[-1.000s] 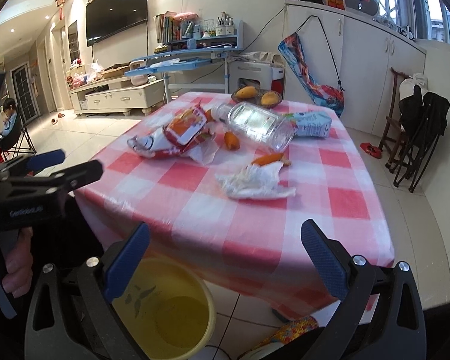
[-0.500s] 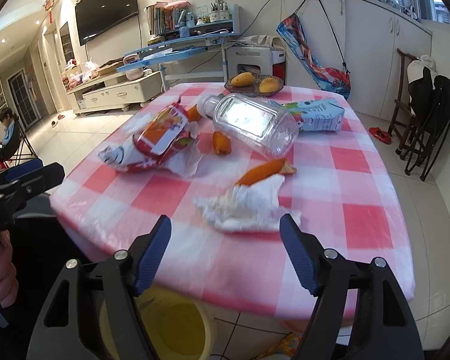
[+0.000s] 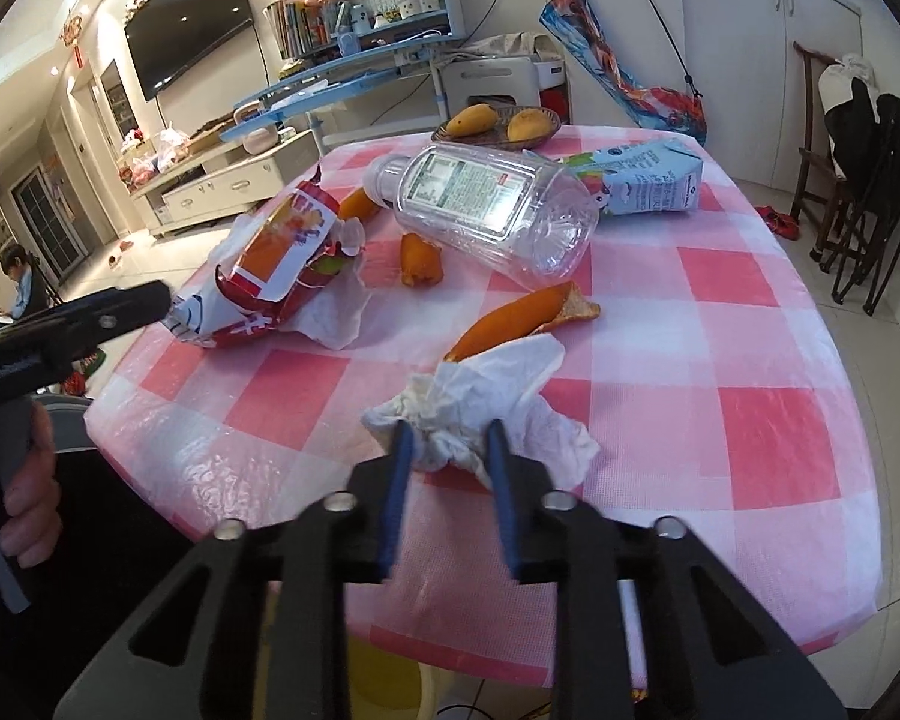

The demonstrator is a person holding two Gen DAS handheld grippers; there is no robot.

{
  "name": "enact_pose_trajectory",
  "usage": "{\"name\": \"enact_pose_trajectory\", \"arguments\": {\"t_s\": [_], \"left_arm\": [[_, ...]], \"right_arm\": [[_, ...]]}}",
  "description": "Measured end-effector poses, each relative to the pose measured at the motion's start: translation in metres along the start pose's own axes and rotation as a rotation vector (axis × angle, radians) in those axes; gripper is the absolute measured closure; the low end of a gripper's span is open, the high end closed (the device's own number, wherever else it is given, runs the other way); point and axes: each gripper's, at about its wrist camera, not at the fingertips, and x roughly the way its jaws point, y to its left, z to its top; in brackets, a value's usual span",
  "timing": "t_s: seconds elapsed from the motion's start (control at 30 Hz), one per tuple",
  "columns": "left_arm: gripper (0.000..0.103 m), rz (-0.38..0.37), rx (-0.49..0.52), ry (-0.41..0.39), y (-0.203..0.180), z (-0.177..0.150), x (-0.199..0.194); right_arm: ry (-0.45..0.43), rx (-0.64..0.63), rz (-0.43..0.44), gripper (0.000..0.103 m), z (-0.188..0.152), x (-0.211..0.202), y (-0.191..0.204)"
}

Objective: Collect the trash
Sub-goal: 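Grasp the orange snack bag with the left tool while the right tool reaches toward the white tissue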

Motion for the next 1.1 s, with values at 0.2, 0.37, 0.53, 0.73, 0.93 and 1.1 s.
{"name": "enact_pose_trajectory", "arguments": {"t_s": [0.2,0.37,0.53,0.73,0.93,1.1], "left_arm": [[0.067,-0.053,-0.013,0.078,0.000,0.003,0.030],[0.091,-0.136,-0.065,0.052,0.014,0.001,0.022],[0.092,-0.175,-0.093,0.036,0.024,-0.003,0.007],[0.092,-0.183,-0.100,0.023,0.024,-0.011,-0.004],[0.094,-0.205,-0.141,0.001,0.034,-0.017,-0.018],[0.094,-0.228,-0.177,-0.012,0.044,-0.025,-0.033]], "right_arm": [[-0.017,0.019,0.041,0.094,-0.001,-0.003,0.000],[-0.039,0.043,0.078,0.095,0.001,-0.010,0.000],[-0.068,0.053,0.102,0.095,0.004,-0.020,0.001],[-0.085,0.059,0.109,0.095,0.004,-0.022,0.000],[-0.095,0.057,0.121,0.095,0.002,-0.027,0.000],[-0.096,0.022,0.163,0.095,0.001,-0.037,0.014]]}}
